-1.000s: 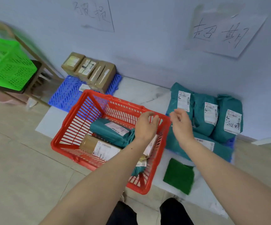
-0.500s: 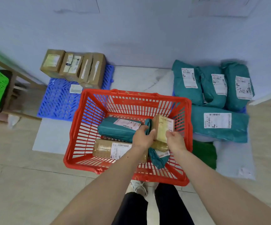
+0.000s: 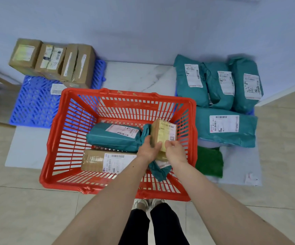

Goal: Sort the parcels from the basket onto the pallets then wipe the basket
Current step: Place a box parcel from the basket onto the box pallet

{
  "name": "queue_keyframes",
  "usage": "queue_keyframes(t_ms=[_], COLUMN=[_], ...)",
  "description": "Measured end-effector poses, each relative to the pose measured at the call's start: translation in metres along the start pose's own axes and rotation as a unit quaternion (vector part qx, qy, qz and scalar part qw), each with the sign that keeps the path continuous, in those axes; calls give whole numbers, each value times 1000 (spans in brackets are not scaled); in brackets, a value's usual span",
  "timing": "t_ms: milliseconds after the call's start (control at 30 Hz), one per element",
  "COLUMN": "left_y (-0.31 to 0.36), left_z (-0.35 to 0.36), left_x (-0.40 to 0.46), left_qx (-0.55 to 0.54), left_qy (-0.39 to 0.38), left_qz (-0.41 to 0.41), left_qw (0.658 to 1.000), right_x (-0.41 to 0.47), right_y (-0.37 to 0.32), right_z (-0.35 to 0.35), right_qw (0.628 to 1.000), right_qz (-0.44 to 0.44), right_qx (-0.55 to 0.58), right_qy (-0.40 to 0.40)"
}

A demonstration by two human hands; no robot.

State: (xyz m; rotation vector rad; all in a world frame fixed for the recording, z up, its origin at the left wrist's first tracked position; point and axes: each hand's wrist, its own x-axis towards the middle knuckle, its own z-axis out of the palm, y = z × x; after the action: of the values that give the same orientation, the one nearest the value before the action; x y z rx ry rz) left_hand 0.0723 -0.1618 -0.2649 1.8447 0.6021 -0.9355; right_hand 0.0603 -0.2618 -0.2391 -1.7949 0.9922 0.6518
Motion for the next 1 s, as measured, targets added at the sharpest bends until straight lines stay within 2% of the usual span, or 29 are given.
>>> queue_keyframes(t_ms=[367, 567, 733, 1000], left_y=[-9, -10, -7, -6], left_z=[2, 2, 7, 12], left_x=[11, 14, 18, 6], left_qx=[5, 46, 74, 170], left_qy=[-3, -6, 3, 31], left_qz=[-20, -100, -131, -92], left_qw=[1000, 994, 989, 981], right_x=[-6, -10, -9, -5], right_y=[-3, -4, -5, -10], right_z=[0, -4, 0, -2], right_qw=[1000, 1000, 1000, 999], right_qz=[2, 4, 10, 29], right_qx=[-9, -6, -21, -15], right_qy=[0, 5, 3, 3])
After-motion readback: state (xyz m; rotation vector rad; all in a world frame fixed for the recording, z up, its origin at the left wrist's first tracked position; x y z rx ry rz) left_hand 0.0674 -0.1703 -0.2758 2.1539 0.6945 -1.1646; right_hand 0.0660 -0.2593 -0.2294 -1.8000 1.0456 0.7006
